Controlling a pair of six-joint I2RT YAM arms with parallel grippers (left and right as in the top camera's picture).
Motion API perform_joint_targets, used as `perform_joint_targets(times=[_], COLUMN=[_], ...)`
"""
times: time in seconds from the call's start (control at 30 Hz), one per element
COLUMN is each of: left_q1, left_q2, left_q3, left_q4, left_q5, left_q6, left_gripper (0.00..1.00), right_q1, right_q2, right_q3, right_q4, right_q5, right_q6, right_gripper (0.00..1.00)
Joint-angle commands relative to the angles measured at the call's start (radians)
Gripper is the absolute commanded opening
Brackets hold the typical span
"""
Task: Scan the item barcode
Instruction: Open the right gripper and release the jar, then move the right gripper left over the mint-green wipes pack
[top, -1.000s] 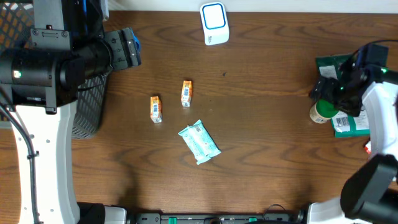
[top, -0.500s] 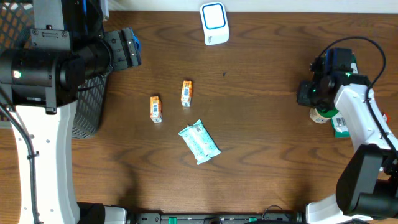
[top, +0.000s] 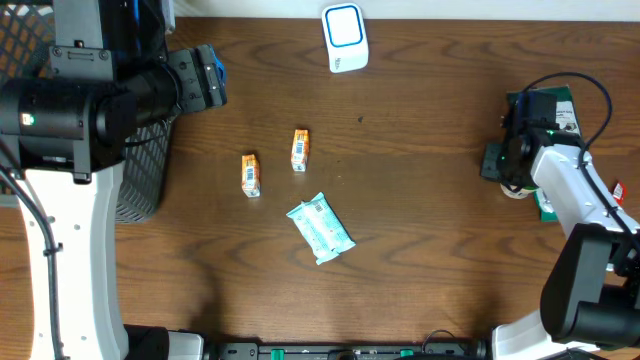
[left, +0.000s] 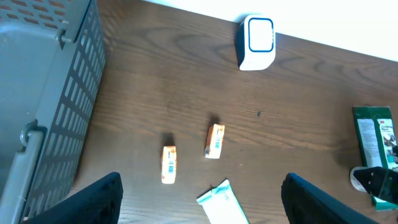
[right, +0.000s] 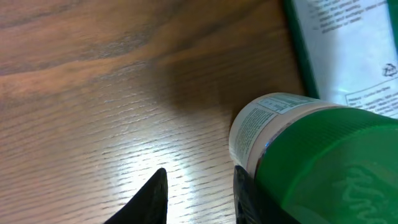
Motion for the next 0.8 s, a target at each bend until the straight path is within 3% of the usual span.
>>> perform_joint_targets(times=[0.0,0.3,0.57,0.77], left_q1=[0.005,0.005,0.005,0.005], left_q2=[0.004,0.004,0.004,0.004], left_q3=[0.009,0.009,0.009,0.009], left_q4=[-0.003,-0.003,-0.003,-0.003], left_q5=[-0.010,-0.010,-0.010,-0.010], left_q6=[-0.002,-0.002,-0.002,-0.002], left_gripper=[0.82,0.82,0.82,0.82], right_q1=[-0.045,-0.064,-0.023,0.095], right_q2=[0.006,0.006,0.006,0.006], right_q3=[-0.001,-0.001,-0.001,-0.001], right_q4=[-0.004,-0.005,0.063,0.125], right_q5=[0.032,-0.014,-0.505,-0.608], right_q6=[-0.003,-0.002,-0.004,-0.003], right_gripper=[0.30,0.31,0.48,0.50])
